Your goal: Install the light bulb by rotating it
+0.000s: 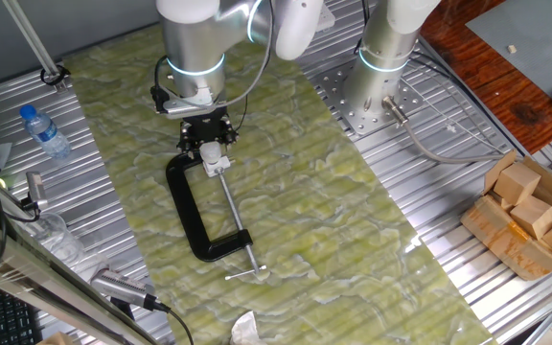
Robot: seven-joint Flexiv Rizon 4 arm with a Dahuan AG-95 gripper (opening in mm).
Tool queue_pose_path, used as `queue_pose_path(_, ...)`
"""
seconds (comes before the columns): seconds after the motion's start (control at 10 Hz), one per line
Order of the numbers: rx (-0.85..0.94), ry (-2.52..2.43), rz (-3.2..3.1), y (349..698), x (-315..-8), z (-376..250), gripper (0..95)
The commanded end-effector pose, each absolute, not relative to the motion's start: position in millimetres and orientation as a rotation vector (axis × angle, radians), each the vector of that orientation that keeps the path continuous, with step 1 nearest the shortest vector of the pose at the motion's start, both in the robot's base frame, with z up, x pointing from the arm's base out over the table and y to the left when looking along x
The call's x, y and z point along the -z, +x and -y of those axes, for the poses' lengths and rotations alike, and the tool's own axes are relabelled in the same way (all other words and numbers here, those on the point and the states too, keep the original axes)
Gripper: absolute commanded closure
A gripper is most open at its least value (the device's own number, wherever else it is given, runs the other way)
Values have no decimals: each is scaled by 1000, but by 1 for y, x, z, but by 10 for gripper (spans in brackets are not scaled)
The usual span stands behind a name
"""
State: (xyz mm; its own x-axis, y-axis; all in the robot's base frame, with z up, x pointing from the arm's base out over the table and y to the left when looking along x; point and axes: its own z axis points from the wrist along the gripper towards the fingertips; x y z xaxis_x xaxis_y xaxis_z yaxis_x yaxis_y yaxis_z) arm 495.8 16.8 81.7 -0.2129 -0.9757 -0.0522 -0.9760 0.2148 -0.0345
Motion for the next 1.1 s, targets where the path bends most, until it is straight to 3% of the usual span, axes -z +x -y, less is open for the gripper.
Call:
queue_pose_path(0.1,-1,-1926,-2401,497,-81,-16,190)
queue_pose_path(0.2,0,-1925,-2397,497,-80,-16,380)
queue_pose_path(0.6,3,-1926,-2391,497,-78,-16,380)
queue_pose_path(0.7,5,-1924,-2390,497,-77,-16,760)
queue_pose_path(0.8,5,-1914,-2396,497,-77,-16,950)
queue_pose_path(1.1,-5,-1886,-2428,497,-77,-16,950)
